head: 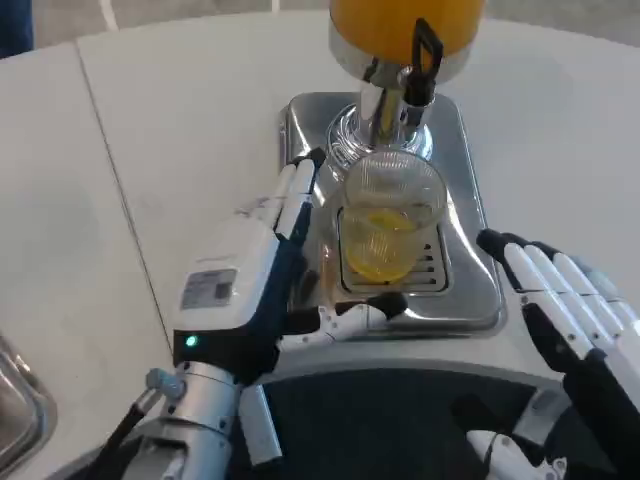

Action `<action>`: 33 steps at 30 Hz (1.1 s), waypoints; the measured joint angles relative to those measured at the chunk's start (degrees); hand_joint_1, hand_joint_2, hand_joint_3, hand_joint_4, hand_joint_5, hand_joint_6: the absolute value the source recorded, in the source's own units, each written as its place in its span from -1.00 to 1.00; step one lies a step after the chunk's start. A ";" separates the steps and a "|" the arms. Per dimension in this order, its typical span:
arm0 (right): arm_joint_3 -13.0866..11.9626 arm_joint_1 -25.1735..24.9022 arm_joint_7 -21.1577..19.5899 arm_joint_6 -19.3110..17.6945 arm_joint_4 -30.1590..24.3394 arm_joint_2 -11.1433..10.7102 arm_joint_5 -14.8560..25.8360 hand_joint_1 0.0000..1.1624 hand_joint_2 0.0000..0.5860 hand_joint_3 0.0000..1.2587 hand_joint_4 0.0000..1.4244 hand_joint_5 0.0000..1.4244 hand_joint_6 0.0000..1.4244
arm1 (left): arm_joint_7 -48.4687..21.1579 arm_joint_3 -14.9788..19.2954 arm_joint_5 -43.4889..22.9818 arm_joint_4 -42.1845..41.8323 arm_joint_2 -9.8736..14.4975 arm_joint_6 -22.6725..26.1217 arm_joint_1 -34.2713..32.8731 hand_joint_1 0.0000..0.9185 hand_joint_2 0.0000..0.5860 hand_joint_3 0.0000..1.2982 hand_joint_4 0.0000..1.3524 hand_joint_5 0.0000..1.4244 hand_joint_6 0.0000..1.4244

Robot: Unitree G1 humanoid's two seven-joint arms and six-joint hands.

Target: Grasp the cup under the faucet to collect the drink, then remove the cup.

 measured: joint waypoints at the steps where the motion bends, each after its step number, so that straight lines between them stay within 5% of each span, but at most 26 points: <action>1: -0.44 0.54 0.18 -0.02 -0.06 0.13 0.00 -0.46 0.47 -1.00 -1.00 -1.00 -1.00 | 0.25 -0.57 0.01 1.16 -0.12 0.00 -0.53 -0.64 -0.78 -1.00 -1.00 -0.69 -0.71; 19: -0.06 1.46 0.38 -5.71 2.13 -0.87 -4.60 -0.46 0.47 -1.00 -1.00 -1.00 -1.00 | 2.26 -2.56 0.17 6.54 -2.32 0.00 -5.54 -0.72 -0.79 -1.00 -1.00 -0.63 -0.66; 33: -0.90 0.94 0.58 -7.26 4.35 -1.21 -2.03 -0.47 0.49 -1.00 -1.00 -1.00 -1.00 | 5.66 -3.91 -0.29 11.89 -4.45 0.09 -8.67 -0.78 -0.83 -0.96 -0.91 -0.52 -0.54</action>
